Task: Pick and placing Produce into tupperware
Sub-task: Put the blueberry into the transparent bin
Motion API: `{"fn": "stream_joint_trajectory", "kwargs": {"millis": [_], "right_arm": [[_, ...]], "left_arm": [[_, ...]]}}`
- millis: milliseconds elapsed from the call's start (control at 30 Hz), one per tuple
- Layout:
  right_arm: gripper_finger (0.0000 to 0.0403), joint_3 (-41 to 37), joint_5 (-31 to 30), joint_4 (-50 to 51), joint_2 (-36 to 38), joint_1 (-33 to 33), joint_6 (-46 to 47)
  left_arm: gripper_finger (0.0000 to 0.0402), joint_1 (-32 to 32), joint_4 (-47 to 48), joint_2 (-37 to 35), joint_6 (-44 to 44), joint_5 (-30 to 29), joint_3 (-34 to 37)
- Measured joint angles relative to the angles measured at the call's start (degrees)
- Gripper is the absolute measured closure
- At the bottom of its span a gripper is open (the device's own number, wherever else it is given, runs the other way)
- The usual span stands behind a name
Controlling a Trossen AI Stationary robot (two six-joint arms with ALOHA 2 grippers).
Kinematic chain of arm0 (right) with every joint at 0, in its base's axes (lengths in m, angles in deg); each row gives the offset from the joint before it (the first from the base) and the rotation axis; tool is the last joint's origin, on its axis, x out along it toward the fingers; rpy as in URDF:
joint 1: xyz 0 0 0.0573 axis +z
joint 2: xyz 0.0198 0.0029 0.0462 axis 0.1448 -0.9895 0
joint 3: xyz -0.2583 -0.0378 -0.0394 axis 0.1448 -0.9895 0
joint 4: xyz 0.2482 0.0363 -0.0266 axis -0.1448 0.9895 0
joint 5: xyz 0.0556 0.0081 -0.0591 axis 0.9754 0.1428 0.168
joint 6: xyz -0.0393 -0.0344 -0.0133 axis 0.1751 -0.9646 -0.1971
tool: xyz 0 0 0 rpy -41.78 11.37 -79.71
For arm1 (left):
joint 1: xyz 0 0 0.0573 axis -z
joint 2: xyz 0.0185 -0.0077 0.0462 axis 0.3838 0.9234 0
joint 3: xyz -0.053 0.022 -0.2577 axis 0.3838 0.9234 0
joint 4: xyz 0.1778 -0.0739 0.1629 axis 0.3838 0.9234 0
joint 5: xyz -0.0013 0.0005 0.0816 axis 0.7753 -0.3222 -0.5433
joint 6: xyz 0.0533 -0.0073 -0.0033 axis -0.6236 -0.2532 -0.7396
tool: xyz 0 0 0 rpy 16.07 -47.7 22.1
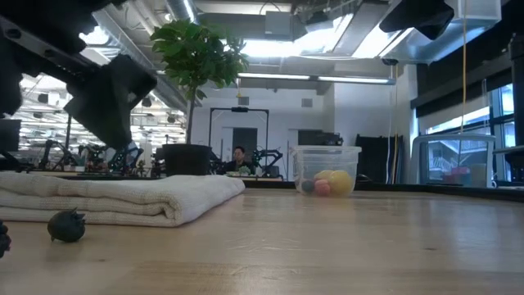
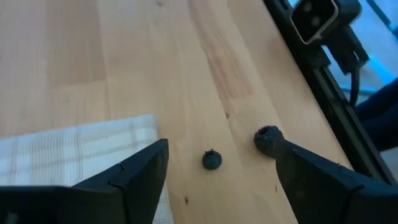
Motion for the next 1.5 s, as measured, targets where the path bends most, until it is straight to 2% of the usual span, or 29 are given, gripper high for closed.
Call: {"fn": "stream_joint_trajectory", "kwargs": {"millis": [400, 533, 700, 900, 1500], "right_arm": [[0.0192, 0.0, 0.02, 0.02, 0.0, 0.0, -0.06], [0.0192, 0.0, 0.02, 0.04, 0.0, -0.02, -0.06], [0.0192, 0.0, 0.02, 0.04, 0.0, -0.02, -0.06], [0.0192, 0.0, 0.04, 0.06, 0.0, -0.02, -0.04], [0.0192, 0.0, 0.03, 0.04, 0.0, -0.02, -0.06]], "left_arm": [[0.0162, 1.53, -1.51, 0.03, -5.54, -3.25, -0.02], [0.0167, 1.57, -2.36, 2.91, -5.52, -3.14, -0.04], [0.0168, 1.57, -8.54, 7.33, -5.54, -3.03, -0.05], [0.0178, 1.55, -8.54, 9.29, -5.54, -4.0, -0.08], [0.0256, 1.5, -7.45, 10.58, -5.08, -4.0, -0.09]]}}
